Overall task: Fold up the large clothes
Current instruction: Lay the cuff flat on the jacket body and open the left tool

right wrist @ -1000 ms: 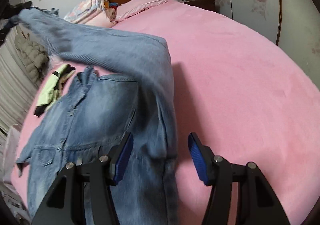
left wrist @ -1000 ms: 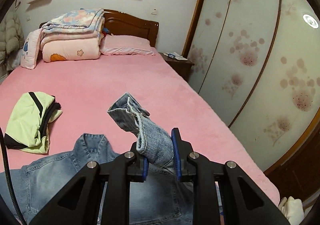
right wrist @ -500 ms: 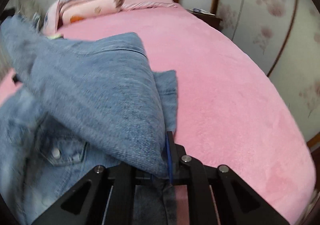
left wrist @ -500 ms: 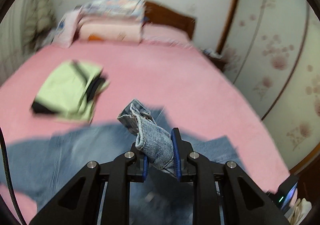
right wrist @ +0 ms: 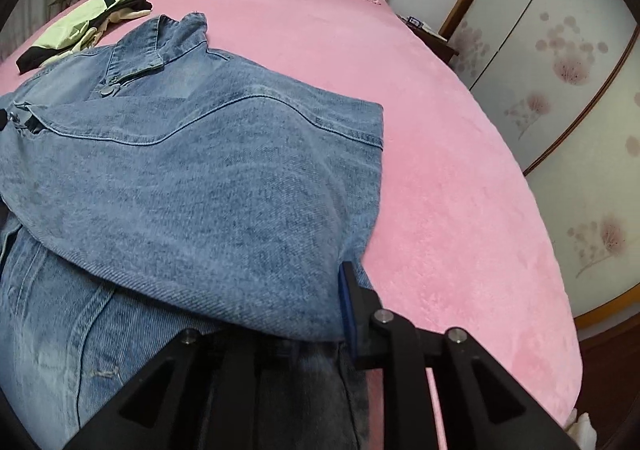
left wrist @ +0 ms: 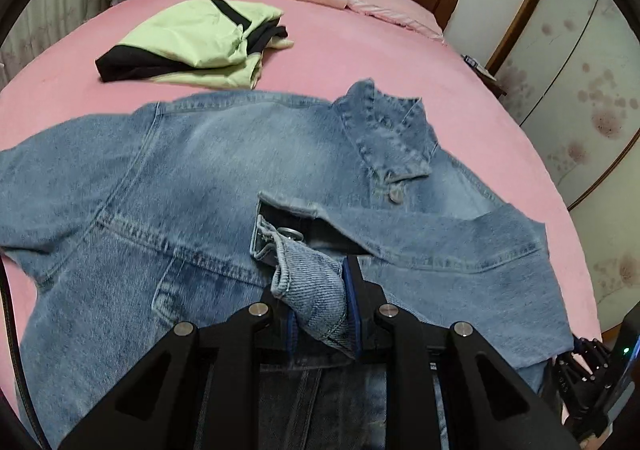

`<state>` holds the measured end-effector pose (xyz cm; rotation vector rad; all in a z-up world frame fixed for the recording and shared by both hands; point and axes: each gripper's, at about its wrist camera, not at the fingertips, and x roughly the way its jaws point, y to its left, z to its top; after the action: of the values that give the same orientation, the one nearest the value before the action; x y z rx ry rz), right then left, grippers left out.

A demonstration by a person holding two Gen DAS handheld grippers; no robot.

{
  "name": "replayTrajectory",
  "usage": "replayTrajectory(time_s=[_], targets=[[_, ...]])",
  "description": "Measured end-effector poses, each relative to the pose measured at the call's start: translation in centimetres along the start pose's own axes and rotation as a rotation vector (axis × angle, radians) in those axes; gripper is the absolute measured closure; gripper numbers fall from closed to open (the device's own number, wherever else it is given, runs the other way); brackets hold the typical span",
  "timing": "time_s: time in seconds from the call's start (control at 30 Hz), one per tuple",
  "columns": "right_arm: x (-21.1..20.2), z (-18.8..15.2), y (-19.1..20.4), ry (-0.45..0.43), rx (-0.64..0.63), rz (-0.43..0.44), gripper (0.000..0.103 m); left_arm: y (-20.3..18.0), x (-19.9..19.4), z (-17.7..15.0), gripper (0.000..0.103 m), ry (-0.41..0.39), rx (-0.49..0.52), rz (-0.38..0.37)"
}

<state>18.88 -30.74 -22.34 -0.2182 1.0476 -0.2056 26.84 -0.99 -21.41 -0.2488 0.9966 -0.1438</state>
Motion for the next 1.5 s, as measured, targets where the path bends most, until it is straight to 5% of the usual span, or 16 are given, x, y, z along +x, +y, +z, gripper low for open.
replayTrajectory(time_s=[0.07, 0.2, 0.3, 0.33, 0.4, 0.5, 0.63, 0.73, 0.9, 1.0, 1.17, 1.23, 1.37, 1.5], targets=[[-0.5, -0.3, 0.0, -0.005, 0.004, 0.017, 0.073, 0.3, 0.2, -0.3, 0.082, 0.026, -0.007, -0.019], [-2.1, -0.9, -0.1, -0.028, 0.000, 0.070, 0.058, 1.7, 0.4, -0.6, 0.039, 0.094, -0.077, -0.089], [-3.6, -1.5, -0.4, -0.047, -0.004, 0.119, 0.053, 2.8, 0.5, -0.5, 0.041, 0.078, -0.142, -0.115], [-4.1, -1.7, -0.6, -0.051, 0.002, 0.146, 0.052, 3.0, 0.8, -0.4, 0.047, 0.083, -0.152, -0.121], [-4.6, -2.0, -1.0, -0.051, 0.015, 0.166, 0.052, 2.7, 1.2, -0.3, 0.085, 0.094, -0.128, -0.088], [-4.7, -2.2, -1.5, -0.039, 0.036, 0.164, 0.052, 2.7, 1.3, -0.4, 0.093, 0.095, -0.107, -0.047], [-4.5, -2.8, -2.3, -0.026, 0.074, 0.183, 0.052, 2.6, 0.2, -1.2, 0.093, 0.033, -0.067, -0.017], [-3.8, -3.2, -2.8, 0.006, 0.092, 0.193, 0.052, 3.0, 1.1, -1.3, 0.086, 0.094, -0.065, -0.016], [-4.5, -3.6, -4.0, 0.005, 0.122, 0.229, 0.052, 5.1, -0.3, 0.9, 0.031, 0.117, -0.154, -0.157], [-5.3, -3.6, -4.5, -0.015, 0.131, 0.229, 0.052, 6.2, -1.5, 3.6, 0.030, 0.063, -0.163, -0.180], [-5.9, -2.2, -4.6, -0.042, 0.146, 0.242, 0.052, 6.8, 2.0, 7.9, 0.030, 0.169, -0.167, -0.236], [-6.2, -1.4, -4.3, -0.056, 0.148, 0.243, 0.052, 6.4, 4.3, 8.7, 0.034, 0.231, -0.146, -0.248], [-6.6, -0.2, -3.5, -0.077, 0.137, 0.246, 0.052, 5.5, 8.4, 8.3, 0.059, 0.353, -0.079, -0.228], [-6.6, 0.3, -2.6, -0.084, 0.114, 0.235, 0.052, 5.5, 8.9, 7.5, 0.059, 0.345, -0.019, -0.255]])
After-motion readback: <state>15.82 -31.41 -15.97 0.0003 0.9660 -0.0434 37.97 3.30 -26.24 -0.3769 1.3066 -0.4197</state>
